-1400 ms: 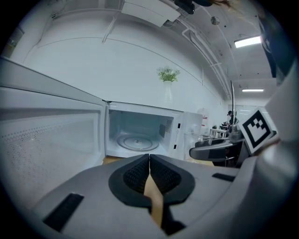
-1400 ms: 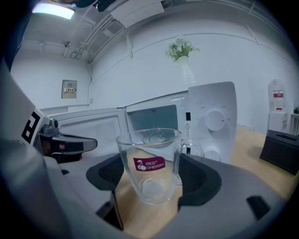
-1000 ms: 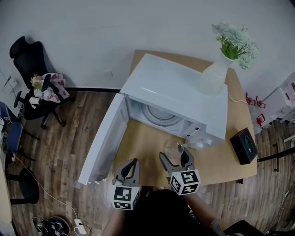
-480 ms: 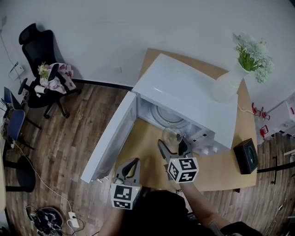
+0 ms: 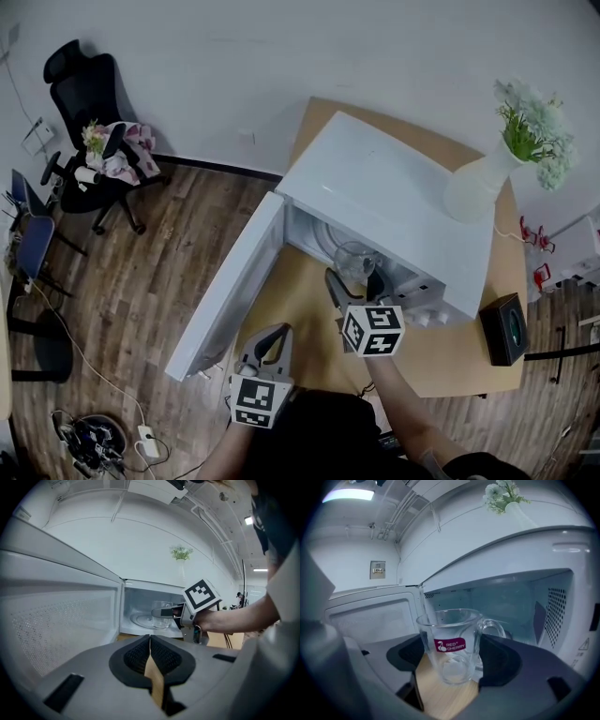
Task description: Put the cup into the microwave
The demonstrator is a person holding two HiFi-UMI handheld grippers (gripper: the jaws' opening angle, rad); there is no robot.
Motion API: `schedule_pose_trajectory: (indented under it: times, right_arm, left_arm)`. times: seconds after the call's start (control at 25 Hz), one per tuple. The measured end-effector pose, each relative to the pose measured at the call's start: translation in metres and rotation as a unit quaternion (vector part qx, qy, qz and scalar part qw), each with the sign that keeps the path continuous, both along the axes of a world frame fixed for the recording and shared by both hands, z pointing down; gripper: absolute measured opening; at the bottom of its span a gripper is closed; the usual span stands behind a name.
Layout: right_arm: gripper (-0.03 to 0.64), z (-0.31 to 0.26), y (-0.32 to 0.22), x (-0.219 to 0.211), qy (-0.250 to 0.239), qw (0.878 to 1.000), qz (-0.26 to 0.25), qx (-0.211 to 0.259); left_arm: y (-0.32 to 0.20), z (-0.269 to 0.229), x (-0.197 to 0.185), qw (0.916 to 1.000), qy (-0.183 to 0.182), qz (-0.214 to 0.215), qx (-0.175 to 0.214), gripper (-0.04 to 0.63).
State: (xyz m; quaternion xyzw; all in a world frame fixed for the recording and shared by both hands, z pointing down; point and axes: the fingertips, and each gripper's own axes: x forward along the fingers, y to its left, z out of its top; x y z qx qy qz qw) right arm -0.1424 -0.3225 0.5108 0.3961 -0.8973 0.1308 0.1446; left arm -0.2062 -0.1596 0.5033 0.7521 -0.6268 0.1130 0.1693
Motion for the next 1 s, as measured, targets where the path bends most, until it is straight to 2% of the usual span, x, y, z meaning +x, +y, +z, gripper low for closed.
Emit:
schedule_pose_trajectory:
  times: [0.6,1.0]
  right_arm:
    - [0.331,0.016,-0.073,-0.019,0.024,0.999,0.030,0.034]
    - [0.333,0.030,-0.096,-0.028,0.026,0.998,0.038,0.040]
  left_arm:
    - [-0.003,0.011,-0.006,0.9998,0.004,-0.008,-0.019,0.006]
    - [-0.004,0.012,-0.010,0.9997,0.003,-0.012,-0.022,0.006]
